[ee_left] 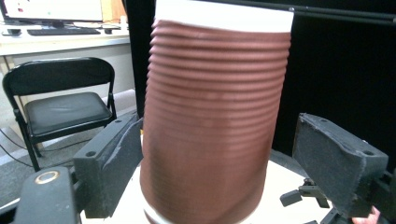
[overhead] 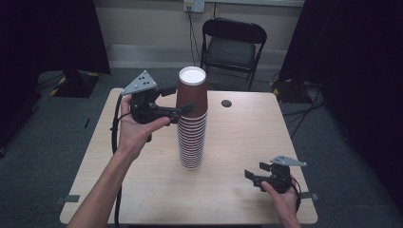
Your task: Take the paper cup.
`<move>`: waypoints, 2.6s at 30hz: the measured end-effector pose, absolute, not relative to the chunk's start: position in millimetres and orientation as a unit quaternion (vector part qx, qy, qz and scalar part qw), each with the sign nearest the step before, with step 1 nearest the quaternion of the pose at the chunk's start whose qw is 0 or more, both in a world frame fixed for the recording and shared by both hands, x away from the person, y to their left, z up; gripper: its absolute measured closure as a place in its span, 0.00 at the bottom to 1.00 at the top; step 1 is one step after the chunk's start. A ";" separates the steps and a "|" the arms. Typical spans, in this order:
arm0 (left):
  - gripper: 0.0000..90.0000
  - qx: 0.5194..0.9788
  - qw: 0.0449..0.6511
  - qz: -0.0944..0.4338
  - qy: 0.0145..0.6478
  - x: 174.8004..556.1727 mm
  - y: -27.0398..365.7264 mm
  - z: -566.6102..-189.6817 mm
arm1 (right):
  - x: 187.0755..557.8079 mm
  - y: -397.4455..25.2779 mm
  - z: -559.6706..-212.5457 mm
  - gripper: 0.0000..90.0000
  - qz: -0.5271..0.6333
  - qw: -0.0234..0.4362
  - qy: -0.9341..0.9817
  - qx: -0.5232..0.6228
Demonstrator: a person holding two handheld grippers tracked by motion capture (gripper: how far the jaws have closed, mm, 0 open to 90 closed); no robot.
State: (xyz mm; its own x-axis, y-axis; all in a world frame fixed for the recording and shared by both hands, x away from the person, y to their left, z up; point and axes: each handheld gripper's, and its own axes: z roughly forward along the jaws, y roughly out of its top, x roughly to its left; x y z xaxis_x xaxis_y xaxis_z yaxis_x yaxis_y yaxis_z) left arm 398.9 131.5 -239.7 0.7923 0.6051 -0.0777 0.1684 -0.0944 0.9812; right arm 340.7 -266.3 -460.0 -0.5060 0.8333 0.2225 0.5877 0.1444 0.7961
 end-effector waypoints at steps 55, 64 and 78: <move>0.13 0.753 0.565 0.185 0.280 430.2 91.8 -253.3 | 341.3 -269.1 -463.1 0.26 0.445 0.125 0.742 0.485; 0.13 0.733 0.588 0.196 0.281 427.3 93.3 -243.7 | 341.5 -268.2 -463.1 0.26 0.443 0.126 0.743 0.485; 0.13 0.723 0.604 0.208 0.262 425.7 90.7 -224.1 | 341.2 -266.9 -462.7 0.26 0.446 0.126 0.744 0.481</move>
